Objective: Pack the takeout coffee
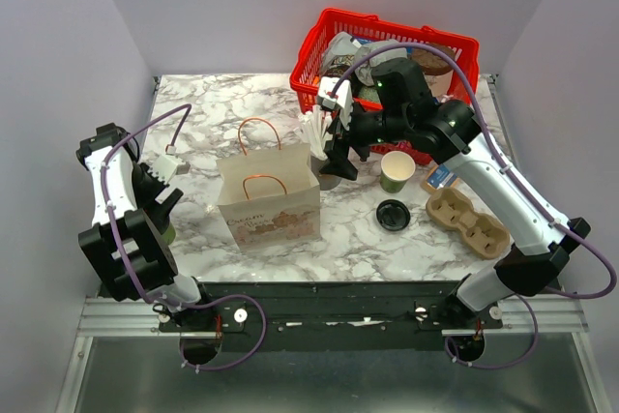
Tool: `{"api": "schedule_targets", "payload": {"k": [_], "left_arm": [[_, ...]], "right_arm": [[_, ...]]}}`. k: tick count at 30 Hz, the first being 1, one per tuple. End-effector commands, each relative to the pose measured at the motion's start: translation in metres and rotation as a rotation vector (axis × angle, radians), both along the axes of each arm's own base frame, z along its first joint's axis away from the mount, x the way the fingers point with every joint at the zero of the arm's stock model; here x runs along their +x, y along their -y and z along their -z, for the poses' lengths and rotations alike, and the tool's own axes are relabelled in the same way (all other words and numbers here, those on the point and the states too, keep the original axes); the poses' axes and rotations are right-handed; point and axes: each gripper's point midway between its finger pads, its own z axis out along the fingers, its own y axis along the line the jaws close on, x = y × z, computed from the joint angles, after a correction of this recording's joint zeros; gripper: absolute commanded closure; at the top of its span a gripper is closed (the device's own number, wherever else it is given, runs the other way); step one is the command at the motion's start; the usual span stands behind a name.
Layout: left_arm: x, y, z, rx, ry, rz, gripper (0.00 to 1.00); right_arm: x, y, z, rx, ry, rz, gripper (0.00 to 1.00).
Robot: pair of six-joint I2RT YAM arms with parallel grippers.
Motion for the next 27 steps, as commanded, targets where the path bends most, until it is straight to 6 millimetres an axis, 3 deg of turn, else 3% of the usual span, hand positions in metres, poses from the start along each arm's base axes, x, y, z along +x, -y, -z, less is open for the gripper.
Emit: {"api": "schedule_targets", "payload": {"k": [1,21,27], "left_arm": [[-0.027,0.011,-0.001,-0.048,-0.104,-0.004,0.05],[-0.033,0.017,0.01,-0.044,-0.075,-0.058,0.12],[-0.03,0.023,-0.002,-0.066,-0.04,-0.054,0.28]], "right_arm": [[0.001,-0.002,0.002,-0.003,-0.017,-0.006,0.0],[0.003,-0.004,0.001,0.001,-0.009,-0.015,0.0],[0.011,-0.005,-0.008,0.007,0.028,0.008,0.0]]}}
